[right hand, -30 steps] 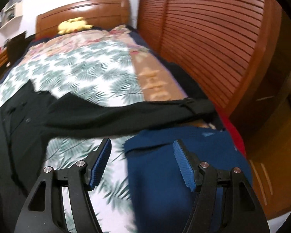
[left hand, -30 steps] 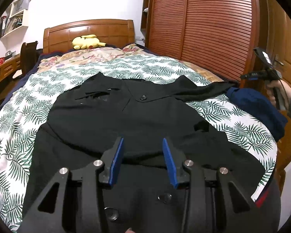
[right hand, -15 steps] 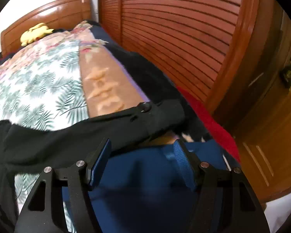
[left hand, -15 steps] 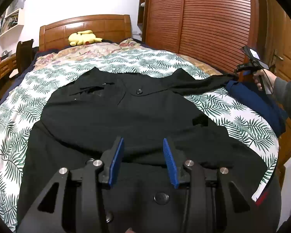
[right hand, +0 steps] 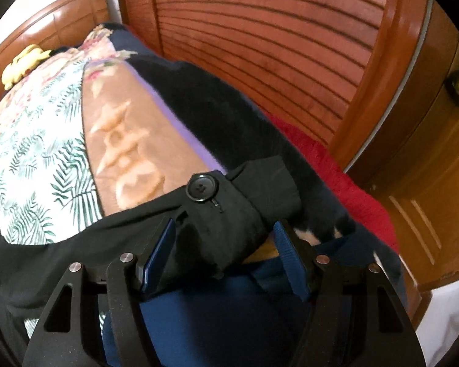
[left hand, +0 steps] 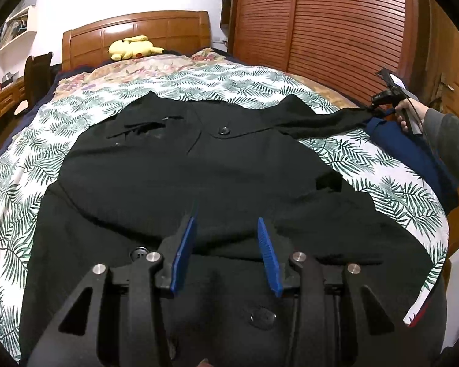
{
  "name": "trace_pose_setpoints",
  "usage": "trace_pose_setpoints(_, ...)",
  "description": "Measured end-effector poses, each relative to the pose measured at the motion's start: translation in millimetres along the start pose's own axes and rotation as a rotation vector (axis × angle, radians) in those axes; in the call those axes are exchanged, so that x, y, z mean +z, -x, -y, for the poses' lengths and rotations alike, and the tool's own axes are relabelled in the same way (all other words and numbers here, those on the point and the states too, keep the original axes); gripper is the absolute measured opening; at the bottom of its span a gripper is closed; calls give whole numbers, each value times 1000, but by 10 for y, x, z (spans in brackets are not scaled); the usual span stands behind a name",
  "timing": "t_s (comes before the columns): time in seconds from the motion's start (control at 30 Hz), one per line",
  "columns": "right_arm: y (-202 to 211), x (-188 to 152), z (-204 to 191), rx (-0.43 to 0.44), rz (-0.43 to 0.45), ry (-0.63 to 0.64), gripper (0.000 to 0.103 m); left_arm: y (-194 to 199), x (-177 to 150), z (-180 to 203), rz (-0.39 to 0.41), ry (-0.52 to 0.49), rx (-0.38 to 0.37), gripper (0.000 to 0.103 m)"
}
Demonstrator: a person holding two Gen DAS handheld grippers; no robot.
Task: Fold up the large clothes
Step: 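Move the right gripper to the other sleeve cuff and close on it, then lift the held sleeve up with the right gripper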
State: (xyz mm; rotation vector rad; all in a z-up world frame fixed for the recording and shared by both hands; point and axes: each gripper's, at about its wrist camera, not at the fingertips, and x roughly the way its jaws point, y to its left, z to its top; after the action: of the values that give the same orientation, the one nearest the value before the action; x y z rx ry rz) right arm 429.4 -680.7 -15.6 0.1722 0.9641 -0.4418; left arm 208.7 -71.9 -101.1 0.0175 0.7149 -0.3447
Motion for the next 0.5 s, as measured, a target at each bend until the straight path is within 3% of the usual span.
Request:
trace_pose_setpoints(0.1, -73, -13, 3, 19, -13, -5, 67, -28, -3, 0, -10, 3, -10, 41)
trace_pose_setpoints(0.17, -99, -31, -39, 27, -12, 26, 51, -39, -12, 7, -14, 1, -11, 41)
trace_pose_setpoints(0.23, -94, -53, -90, 24, -8, 65, 23, -51, -22, 13, -19, -3, -6, 41)
trace_pose_setpoints(0.3, -53, -65, -134, 25, 13, 93, 12, -55, -18, 14, -21, -4, -6, 41)
trace_pose_setpoints(0.5, 406, -98, -320, 43, 166, 158, 5, 20, -4, 19, 2, -6, -14, 41)
